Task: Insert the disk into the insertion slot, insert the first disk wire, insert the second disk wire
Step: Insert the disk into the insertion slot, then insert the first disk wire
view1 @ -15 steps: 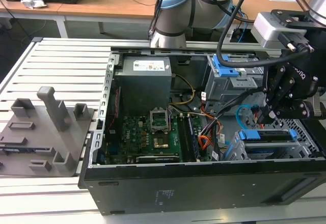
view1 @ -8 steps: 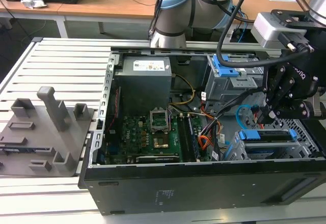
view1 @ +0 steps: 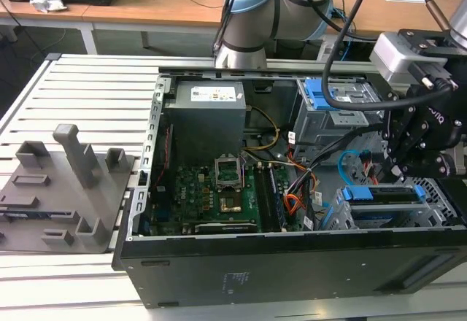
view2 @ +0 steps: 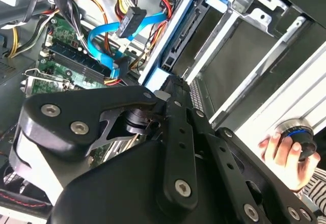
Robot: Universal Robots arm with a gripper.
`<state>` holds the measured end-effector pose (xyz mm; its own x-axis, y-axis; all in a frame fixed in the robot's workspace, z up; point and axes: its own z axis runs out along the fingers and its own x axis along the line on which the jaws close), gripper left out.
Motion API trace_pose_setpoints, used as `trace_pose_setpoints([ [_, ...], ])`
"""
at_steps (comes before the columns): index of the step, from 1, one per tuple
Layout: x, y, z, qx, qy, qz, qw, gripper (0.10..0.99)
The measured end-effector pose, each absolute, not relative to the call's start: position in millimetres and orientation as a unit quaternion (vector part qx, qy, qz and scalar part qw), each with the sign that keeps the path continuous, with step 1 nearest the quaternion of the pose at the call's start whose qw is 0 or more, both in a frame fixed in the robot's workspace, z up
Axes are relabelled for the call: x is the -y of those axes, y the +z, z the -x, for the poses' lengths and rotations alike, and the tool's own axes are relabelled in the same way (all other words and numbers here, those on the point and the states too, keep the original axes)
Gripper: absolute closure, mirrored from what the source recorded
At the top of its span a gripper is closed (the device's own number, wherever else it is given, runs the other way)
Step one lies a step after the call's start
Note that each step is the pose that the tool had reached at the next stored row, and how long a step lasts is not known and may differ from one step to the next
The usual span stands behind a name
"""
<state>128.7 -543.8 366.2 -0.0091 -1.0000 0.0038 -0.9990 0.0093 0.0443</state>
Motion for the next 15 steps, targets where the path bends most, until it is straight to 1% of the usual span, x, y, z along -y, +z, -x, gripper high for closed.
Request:
trace_pose_setpoints([
  [4,543.8,361.2,-131.8,0.71,-0.015,-0.704,0.017,0.98],
  [15,543.8,361.0,-132.2,0.71,-0.015,-0.704,0.017,0.98],
])
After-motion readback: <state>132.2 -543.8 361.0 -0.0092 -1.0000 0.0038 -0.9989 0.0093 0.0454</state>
